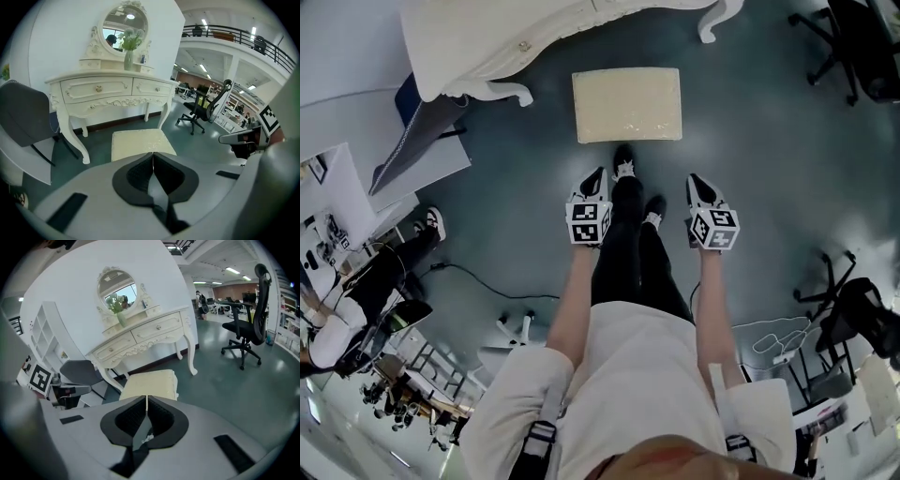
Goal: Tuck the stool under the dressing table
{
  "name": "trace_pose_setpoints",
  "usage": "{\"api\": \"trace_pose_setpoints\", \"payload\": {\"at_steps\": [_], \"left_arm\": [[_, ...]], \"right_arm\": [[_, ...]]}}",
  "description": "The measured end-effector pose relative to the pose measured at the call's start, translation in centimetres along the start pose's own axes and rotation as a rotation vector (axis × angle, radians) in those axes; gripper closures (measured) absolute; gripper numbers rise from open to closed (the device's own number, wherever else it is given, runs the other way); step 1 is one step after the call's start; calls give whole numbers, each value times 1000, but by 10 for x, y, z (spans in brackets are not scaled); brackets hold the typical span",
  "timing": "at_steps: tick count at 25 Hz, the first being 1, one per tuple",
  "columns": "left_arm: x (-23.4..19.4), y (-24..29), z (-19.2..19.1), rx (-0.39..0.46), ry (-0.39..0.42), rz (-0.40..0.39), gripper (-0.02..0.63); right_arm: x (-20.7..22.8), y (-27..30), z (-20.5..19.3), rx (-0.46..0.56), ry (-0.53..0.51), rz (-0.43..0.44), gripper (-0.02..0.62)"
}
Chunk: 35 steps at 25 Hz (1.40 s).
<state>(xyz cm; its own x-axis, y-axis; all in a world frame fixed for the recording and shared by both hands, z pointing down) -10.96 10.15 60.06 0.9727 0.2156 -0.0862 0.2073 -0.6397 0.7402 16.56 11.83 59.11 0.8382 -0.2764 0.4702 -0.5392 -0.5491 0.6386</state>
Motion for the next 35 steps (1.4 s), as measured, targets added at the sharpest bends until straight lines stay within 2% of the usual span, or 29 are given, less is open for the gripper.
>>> {"api": "trace_pose_setpoints", "payload": {"at_steps": [5,10,13,17,20,26,32,35], "left_arm": [[-8,50,-15,-48,39,-27,591],[-17,105,-27,-83,104,-51,591],[-30,127,-34,-97,63,-58,591],[-58,141,-45,-114,-18,-72,590],[-73,153,-56,-121,-5,-68,591],[-76,163,-85,-156,2,-40,589],[-79,179,-96,-188,19,-25,591],[-77,191,-105,-236,37,-13,591]], "right_arm": [[27,32,-18,-22,31,-3,549],[59,54,-32,-105,13,-27,549],[72,65,-37,-131,12,-48,549],[62,103,-30,-135,-4,-29,549],[54,136,-31,-150,-35,-2,549],[61,172,-61,-215,-55,22,549],[75,198,-77,-222,-16,2,549],[84,211,-78,-227,-11,-11,550]]}}
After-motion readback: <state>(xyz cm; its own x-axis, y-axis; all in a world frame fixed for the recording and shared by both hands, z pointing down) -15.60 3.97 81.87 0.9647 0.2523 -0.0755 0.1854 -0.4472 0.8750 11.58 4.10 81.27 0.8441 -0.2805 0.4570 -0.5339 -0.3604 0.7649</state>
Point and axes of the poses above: the fingertips, and each gripper's own axes: y forward along the fingers, x to its right, z out of its top, the point moved 6 cm from there along -y, backward along the fingers, and after that the axes turned 10 degrees about z, right-handed, at the moved point
